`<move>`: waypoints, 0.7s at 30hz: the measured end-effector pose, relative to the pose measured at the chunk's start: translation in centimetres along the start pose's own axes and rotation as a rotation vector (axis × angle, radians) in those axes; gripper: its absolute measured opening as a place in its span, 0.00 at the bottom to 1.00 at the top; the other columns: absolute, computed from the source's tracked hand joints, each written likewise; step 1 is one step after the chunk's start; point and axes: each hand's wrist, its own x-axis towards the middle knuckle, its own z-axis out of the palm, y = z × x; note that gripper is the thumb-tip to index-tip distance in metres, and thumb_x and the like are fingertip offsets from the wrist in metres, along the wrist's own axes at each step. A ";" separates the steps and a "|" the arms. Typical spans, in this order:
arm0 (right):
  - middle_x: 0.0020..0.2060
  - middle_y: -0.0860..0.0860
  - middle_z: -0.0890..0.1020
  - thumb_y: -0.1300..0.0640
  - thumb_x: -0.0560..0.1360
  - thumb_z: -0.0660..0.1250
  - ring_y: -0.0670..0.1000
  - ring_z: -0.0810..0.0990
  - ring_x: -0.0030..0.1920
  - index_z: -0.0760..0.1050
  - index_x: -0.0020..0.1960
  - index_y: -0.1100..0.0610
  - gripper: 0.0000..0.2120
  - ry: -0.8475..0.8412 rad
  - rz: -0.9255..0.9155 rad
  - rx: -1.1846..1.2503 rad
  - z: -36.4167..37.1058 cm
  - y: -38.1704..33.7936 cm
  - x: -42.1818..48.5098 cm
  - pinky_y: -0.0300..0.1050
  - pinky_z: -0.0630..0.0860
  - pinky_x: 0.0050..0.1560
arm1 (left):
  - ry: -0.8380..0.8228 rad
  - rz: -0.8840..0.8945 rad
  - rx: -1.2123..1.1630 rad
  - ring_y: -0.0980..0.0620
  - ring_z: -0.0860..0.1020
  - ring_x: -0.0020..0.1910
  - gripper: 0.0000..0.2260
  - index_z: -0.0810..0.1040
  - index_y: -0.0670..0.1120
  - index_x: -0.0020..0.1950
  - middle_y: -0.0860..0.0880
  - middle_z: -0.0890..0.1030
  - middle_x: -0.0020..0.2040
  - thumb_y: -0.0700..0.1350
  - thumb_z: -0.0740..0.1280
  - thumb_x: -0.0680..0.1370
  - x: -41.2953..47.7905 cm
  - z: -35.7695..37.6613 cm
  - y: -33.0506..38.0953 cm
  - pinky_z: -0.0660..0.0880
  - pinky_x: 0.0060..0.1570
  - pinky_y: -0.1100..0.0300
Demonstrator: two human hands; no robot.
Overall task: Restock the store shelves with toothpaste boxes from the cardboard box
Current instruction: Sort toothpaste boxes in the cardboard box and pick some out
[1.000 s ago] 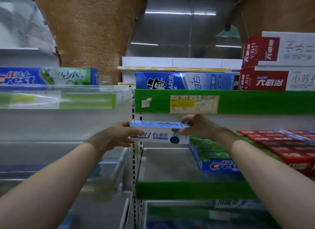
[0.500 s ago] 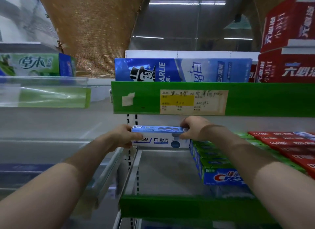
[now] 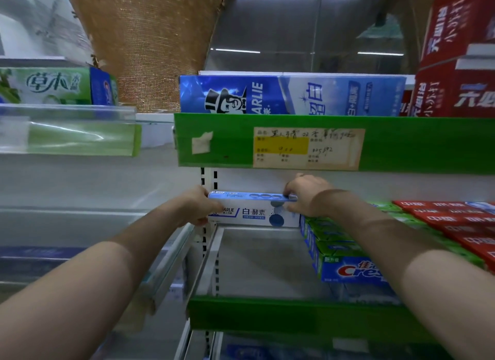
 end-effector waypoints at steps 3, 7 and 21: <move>0.59 0.53 0.75 0.55 0.77 0.64 0.54 0.75 0.56 0.75 0.64 0.51 0.16 -0.005 0.004 -0.015 -0.1 0.1 -0.3 0.42 0.67 0.49 | 0.036 0.031 0.031 0.50 0.75 0.37 0.12 0.69 0.44 0.56 0.46 0.76 0.42 0.43 0.68 0.77 -0.2 0.2 0.0 0.75 0.38 0.59; 0.60 0.51 0.76 0.54 0.78 0.64 0.54 0.75 0.59 0.75 0.64 0.49 0.14 0.032 0.024 -0.001 -0.4 -0.1 -0.5 0.44 0.70 0.55 | 0.076 0.068 0.035 0.50 0.75 0.37 0.16 0.70 0.46 0.62 0.46 0.77 0.42 0.40 0.68 0.76 -0.2 -0.2 -0.2 0.74 0.37 0.60; 0.56 0.54 0.79 0.59 0.77 0.64 0.56 0.77 0.56 0.79 0.58 0.52 0.11 0.081 0.099 0.045 0.2 -1.8 -0.4 0.49 0.75 0.57 | 0.233 0.164 0.396 0.50 0.79 0.44 0.17 0.73 0.53 0.64 0.51 0.77 0.46 0.46 0.67 0.75 1.2 0.4 -0.4 0.76 0.50 0.56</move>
